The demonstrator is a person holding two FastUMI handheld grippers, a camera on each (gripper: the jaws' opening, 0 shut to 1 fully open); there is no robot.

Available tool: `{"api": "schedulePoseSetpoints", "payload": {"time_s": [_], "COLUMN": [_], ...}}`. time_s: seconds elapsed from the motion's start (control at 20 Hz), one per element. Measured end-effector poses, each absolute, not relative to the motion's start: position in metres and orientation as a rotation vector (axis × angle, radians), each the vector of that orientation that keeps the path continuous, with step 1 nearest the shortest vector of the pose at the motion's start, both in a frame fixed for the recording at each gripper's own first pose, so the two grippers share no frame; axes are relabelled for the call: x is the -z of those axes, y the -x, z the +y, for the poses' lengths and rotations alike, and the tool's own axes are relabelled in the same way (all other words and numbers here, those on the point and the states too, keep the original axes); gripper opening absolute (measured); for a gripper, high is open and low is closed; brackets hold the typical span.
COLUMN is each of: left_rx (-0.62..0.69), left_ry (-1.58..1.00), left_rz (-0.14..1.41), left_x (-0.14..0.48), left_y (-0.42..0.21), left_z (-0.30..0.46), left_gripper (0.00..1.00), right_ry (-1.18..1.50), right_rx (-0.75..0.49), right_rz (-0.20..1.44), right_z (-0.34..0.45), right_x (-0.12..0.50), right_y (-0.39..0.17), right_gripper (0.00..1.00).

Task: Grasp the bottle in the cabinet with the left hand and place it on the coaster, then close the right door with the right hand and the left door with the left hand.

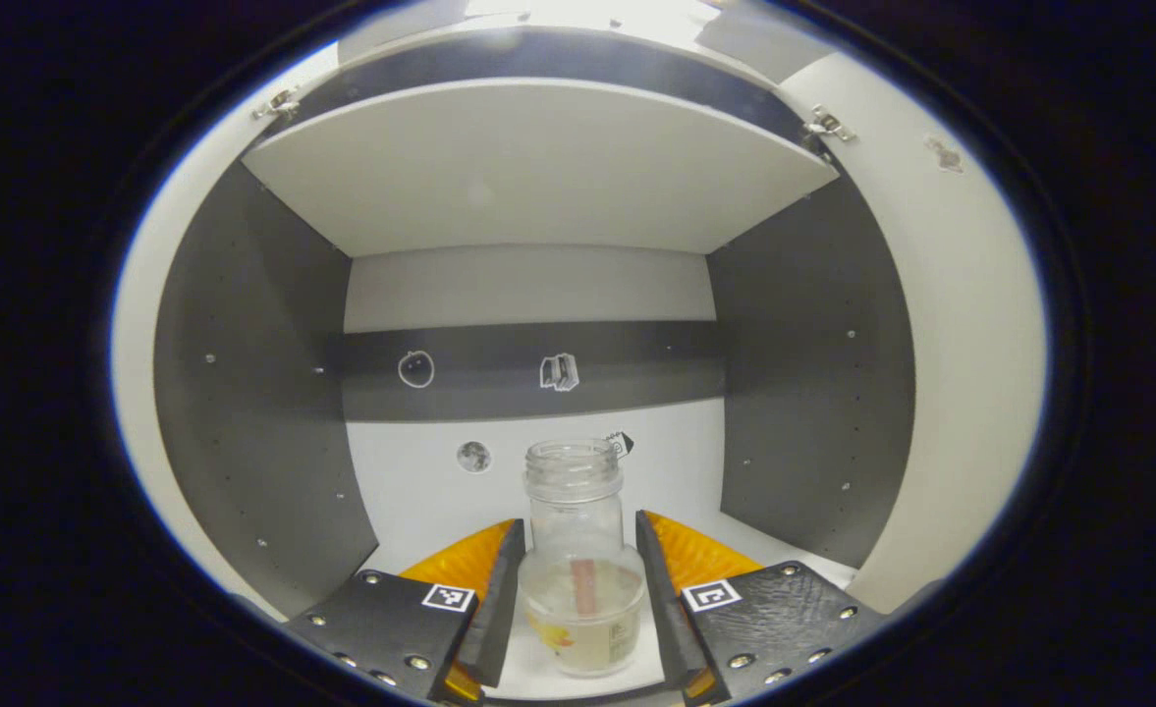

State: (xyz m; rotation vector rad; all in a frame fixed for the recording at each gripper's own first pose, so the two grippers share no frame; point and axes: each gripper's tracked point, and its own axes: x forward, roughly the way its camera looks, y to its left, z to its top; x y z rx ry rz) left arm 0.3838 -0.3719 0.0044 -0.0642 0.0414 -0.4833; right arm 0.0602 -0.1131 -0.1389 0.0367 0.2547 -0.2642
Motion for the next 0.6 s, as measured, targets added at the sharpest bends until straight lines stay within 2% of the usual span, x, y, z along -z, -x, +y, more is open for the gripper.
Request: {"api": "schedulePoseSetpoints", "payload": {"time_s": [0.6], "left_rx": [0.431], "left_ry": [0.078], "left_rz": [0.044], "left_x": [-0.005], "left_y": [-0.289], "left_z": [-0.338], "left_gripper": [0.61], "right_ry": [-0.020], "right_rx": [0.125], "right_rz": [0.274], "right_z": [-0.117], "right_x": [0.140], "right_y": [-0.040], "right_gripper": [0.97]}}
